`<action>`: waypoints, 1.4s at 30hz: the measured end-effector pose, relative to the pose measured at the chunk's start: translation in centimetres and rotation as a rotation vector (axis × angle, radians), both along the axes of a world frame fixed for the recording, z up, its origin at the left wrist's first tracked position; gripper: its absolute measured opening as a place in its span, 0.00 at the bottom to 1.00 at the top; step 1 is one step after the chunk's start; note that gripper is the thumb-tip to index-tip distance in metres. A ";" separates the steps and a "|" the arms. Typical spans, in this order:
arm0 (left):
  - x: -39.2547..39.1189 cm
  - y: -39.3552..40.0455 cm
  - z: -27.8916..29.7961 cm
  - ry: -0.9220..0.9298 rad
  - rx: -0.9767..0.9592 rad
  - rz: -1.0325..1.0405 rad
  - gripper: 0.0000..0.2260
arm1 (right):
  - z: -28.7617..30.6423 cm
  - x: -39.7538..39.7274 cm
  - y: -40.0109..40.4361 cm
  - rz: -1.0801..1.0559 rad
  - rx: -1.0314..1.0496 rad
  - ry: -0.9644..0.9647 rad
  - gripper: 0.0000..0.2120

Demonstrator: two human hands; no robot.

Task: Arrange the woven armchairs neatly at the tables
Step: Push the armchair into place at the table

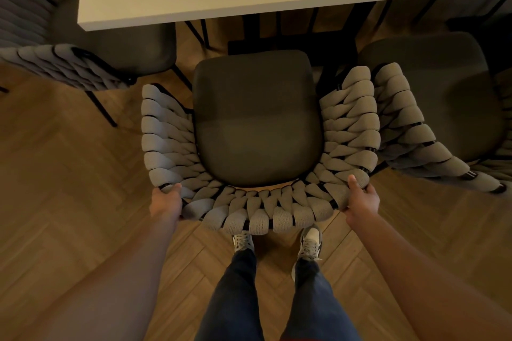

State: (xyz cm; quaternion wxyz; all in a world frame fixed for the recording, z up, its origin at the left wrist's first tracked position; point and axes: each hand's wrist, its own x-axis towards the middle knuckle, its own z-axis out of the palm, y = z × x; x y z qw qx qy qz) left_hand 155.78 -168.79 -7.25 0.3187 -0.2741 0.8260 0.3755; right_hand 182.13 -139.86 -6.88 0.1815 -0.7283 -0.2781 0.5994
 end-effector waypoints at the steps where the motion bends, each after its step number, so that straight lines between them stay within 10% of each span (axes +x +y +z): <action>1: 0.0 0.0 0.0 0.001 -0.002 0.002 0.27 | 0.0 0.0 0.0 -0.004 0.002 0.004 0.26; 30: 0.9 -0.4 0.6 -0.017 0.115 -0.008 0.25 | 1.0 -0.1 0.4 0.026 -0.008 -0.058 0.30; 42: -0.2 -5.0 3.1 0.105 0.126 -0.170 0.19 | 6.0 -5.3 -6.1 0.307 0.494 -0.179 0.15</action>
